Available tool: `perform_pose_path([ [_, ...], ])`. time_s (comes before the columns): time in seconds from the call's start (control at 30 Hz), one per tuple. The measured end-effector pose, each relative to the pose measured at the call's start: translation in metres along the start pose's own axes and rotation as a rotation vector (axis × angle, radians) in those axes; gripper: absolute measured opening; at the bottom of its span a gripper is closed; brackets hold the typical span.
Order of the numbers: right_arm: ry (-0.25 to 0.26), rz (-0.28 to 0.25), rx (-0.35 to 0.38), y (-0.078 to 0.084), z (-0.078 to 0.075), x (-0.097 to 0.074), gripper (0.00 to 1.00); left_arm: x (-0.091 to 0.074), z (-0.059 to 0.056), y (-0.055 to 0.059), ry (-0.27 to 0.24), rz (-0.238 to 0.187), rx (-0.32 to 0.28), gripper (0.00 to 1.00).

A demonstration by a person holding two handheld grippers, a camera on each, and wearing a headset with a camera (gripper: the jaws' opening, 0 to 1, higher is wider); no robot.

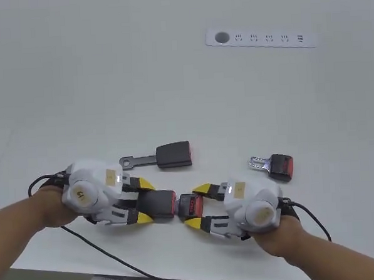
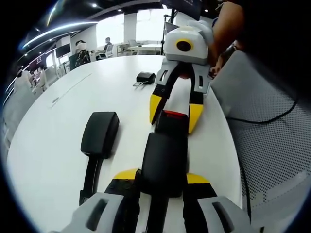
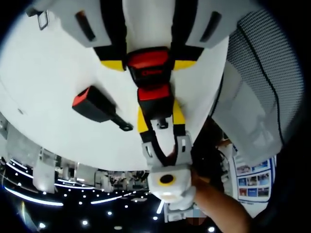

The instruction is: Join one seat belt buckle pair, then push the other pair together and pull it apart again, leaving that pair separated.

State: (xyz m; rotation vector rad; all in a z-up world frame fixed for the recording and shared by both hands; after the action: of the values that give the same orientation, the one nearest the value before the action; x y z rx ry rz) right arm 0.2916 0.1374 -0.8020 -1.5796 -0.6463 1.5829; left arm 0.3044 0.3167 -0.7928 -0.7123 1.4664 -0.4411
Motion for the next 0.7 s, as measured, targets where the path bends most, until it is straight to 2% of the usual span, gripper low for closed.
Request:
perform_pose_path([
  [0.2,0.001,0.008,-0.006,-0.001,0.001,0.0,0.34,0.001,0.0,-0.001,-0.003,0.008,-0.004,0.35],
  [0.27,0.002,0.011,-0.014,-0.001,0.001,0.0,0.35,0.001,-0.001,-0.004,0.0,0.029,0.013,0.35],
  [0.3,0.004,0.02,-0.027,-0.002,0.003,0.0,0.35,0.002,0.0,-0.007,0.007,0.058,0.031,0.35],
  [0.33,0.009,0.033,-0.052,-0.002,0.003,0.0,0.35,0.003,0.0,-0.008,0.012,0.07,0.046,0.35],
  [0.47,0.025,0.041,-0.046,-0.004,0.004,0.001,0.37,0.004,-0.001,-0.012,0.003,0.099,0.037,0.36],
  [0.53,0.047,0.069,-0.081,-0.008,0.005,-0.002,0.39,0.004,-0.004,-0.014,-0.011,0.102,-0.007,0.39],
  [0.57,0.058,0.057,-0.064,-0.012,0.005,-0.005,0.43,0.005,-0.004,-0.016,-0.025,0.095,-0.016,0.43],
  [0.6,0.069,0.018,-0.022,-0.016,0.005,-0.007,0.54,0.002,-0.004,-0.014,-0.064,0.134,-0.023,0.46],
  [0.63,0.086,-0.039,0.0,-0.023,0.003,-0.014,0.63,0.0,-0.005,-0.015,-0.077,0.141,-0.014,0.52],
  [0.67,0.097,-0.064,0.007,-0.025,0.002,-0.019,0.71,-0.002,-0.007,-0.017,-0.082,0.124,-0.009,0.6],
  [0.7,0.117,-0.069,0.016,-0.026,0.0,-0.026,0.79,-0.006,-0.008,-0.022,-0.113,0.077,-0.028,0.65],
])
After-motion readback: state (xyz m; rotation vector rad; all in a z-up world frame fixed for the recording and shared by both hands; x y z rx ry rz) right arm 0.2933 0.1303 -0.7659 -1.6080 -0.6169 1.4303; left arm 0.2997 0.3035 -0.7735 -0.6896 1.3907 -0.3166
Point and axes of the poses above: the centre of the closed fingertips' face, and the gripper's own axes: x roughly forward along the fingers, z roughly to its left, y roughly out of its underside, the point moved 8 cm from there along -x, roughly backward along the fingers, and after that the axes turned 2 degrees about -y, right-handed, at the moved point
